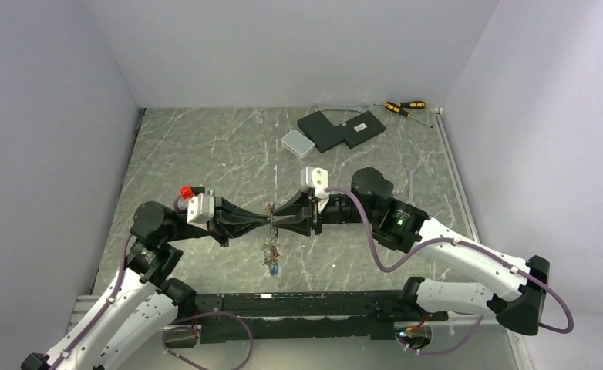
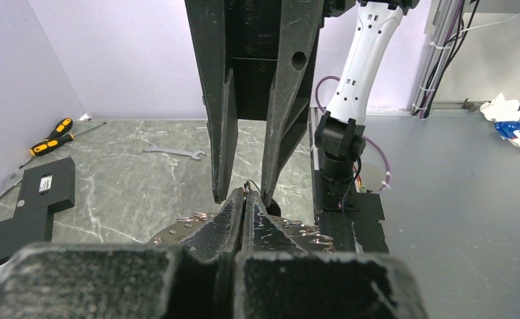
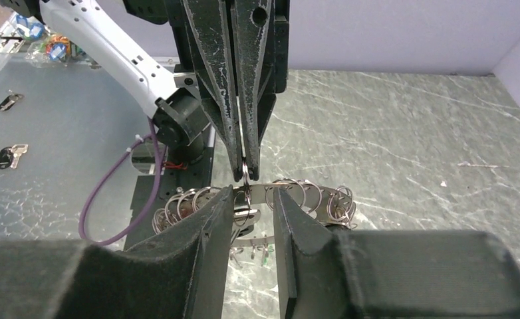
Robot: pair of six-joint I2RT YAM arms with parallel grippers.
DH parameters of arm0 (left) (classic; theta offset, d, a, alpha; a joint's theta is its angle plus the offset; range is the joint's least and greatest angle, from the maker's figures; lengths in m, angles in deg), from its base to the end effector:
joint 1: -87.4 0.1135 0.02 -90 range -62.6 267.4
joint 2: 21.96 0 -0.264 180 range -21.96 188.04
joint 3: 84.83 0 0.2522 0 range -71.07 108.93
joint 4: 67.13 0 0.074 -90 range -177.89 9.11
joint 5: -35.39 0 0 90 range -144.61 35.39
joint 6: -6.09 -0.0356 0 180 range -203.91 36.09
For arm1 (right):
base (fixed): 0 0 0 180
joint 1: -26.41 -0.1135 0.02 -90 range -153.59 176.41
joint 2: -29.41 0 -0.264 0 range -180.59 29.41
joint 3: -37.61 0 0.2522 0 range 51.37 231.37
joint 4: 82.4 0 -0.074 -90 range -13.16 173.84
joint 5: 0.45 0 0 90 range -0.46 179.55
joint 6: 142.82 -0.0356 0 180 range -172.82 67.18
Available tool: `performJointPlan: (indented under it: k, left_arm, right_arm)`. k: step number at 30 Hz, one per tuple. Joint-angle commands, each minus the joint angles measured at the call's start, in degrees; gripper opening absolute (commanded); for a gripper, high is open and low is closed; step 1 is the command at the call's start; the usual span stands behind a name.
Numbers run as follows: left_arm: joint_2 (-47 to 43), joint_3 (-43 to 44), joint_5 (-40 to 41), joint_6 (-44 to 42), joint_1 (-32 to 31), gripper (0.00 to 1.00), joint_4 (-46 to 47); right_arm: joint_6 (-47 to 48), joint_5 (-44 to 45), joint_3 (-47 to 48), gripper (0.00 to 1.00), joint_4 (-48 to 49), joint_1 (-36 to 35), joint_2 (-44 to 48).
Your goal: Put the keys on the keyring
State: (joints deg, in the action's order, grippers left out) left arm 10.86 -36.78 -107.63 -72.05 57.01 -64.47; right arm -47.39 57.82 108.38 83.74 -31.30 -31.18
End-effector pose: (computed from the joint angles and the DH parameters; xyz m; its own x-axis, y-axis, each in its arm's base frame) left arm 0.0997 -0.0915 0.3522 0.0620 -0.1797 -0.9818 0.9940 0.0995 0.0446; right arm 0.1138 0.2151 0.3814 0.0604 -0.0550 -0.9967 -0.9981 0.0055 -0.0608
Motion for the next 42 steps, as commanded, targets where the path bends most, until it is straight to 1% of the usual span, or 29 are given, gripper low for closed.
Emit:
performJointPlan:
  k: [1, 3, 5, 7, 11, 13, 16, 21, 23, 29, 31, 33, 36, 42]
  left_arm:
    - [-0.9, 0.3, 1.0, 0.7, 0.3, 0.0, 3.6]
    - [-0.9, 0.3, 1.1, 0.7, 0.4, 0.0, 3.5]
    - [-0.9, 0.3, 1.1, 0.7, 0.4, 0.0, 3.6]
    - [-0.9, 0.3, 1.0, 0.8, 0.4, 0.0, 3.8]
    - [-0.8, 0.2, 1.0, 1.0, 0.5, 0.0, 4.1]
    - [-0.8, 0.3, 1.0, 0.8, 0.5, 0.0, 3.8]
    - [-0.9, 0.9, 1.3, -0.1, 0.5, 0.0, 1.7]
    - [-1.1, 2.6, 2.5, -3.7, 0.5, 0.0, -4.7]
    - [-1.1, 2.8, 2.7, -4.4, 0.5, 0.08, -5.2]
    - [-0.3, 4.3, 2.5, -6.1, 0.5, 0.44, -8.4]
    - [0.0, 4.8, 2.5, -7.3, 0.6, 0.52, -10.0]
    - [0.2, 5.5, 2.9, -8.7, 0.5, 0.56, -12.1]
    - [0.9, 6.0, 3.4, -10.3, 0.5, 0.57, -14.3]
    - [5.1, 7.4, 5.6, -11.2, 0.5, 0.52, -17.5]
  right_arm:
    - [-1.0, -3.1, -0.2, 0.28, 3.9, 0.9, -0.2]
    - [-1.0, -3.6, -0.2, 0.21, 4.0, 1.1, -0.3]
    - [-1.0, -3.9, -0.1, 0.17, 4.2, 1.3, -0.3]
    - [-1.1, -4.2, 0.0, 0.15, 4.5, 1.5, -0.5]
    - [-1.1, -5.6, 0.6, 0.04, 4.7, 1.9, -1.1]
    - [-0.8, -6.3, 0.9, 0.0, 4.5, 2.0, -1.3]
    - [0.4, -6.8, 2.0, 0.0, 2.7, 2.1, -1.9]
    - [5.0, -4.0, 7.1, 0.0, -7.7, 2.3, -3.4]
    - [6.4, -1.9, 8.5, 0.0, -11.0, 2.4, -3.2]
    - [10.5, 3.4, 14.5, 0.0, -23.5, 2.6, -5.0]
    - [12.0, 4.7, 17.2, 0.0, -28.3, 2.6, -7.1]
    - [13.2, 6.5, 20.2, 0.0, -33.6, 2.6, -9.6]
    - [14.2, 10.1, 23.6, 0.0, -38.6, 2.6, -11.5]
    - [15.4, 12.6, 27.8, 0.0, -43.6, 2.5, -12.5]
